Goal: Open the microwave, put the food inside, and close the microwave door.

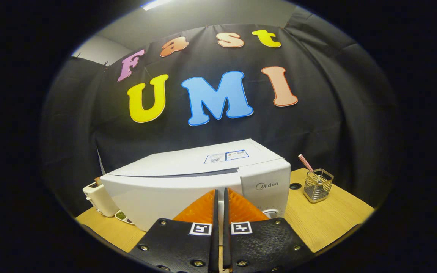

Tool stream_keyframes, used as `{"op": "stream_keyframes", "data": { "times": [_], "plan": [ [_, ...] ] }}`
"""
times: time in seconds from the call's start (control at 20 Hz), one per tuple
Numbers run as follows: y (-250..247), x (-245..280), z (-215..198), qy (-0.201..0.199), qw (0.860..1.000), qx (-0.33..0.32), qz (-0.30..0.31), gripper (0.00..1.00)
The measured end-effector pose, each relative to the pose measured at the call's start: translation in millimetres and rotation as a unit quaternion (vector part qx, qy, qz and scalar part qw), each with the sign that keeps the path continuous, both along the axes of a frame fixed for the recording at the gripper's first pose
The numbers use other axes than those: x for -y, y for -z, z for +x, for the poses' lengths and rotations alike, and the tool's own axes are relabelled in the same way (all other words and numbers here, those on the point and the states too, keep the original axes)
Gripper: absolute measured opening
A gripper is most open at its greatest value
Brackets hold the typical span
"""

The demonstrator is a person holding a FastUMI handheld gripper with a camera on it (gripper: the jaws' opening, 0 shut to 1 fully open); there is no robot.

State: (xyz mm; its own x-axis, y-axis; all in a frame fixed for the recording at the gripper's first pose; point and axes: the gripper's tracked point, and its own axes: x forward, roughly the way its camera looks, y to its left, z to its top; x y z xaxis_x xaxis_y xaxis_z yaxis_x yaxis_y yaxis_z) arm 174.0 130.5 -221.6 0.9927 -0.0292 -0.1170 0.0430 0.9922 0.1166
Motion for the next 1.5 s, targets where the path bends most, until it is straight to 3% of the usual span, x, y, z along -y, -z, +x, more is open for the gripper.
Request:
{"op": "stream_keyframes", "data": {
  "times": [0.65, 0.8, 0.85, 0.95, 1.0, 1.15, 1.35, 1.5],
  "plan": [
    [-3, 4, 12, 0.004, 0.999, 0.014, -0.033, 0.04],
    [-2, 2, 4, -0.013, 1.0, 0.006, -0.024, 0.06],
    [-9, -2, -4, -0.028, 0.999, 0.011, -0.014, 0.1],
    [-25, -3, -22, -0.04, 0.999, 0.024, -0.014, 0.35],
    [-34, -1, -31, -0.039, 0.998, 0.031, -0.024, 0.54],
    [-71, 7, -63, -0.028, 0.997, 0.045, -0.054, 0.96],
    [-149, 8, -102, -0.032, 0.995, 0.077, -0.051, 0.97],
    [-205, 20, -125, -0.013, 0.992, 0.109, -0.068, 0.97]
  ]
}}
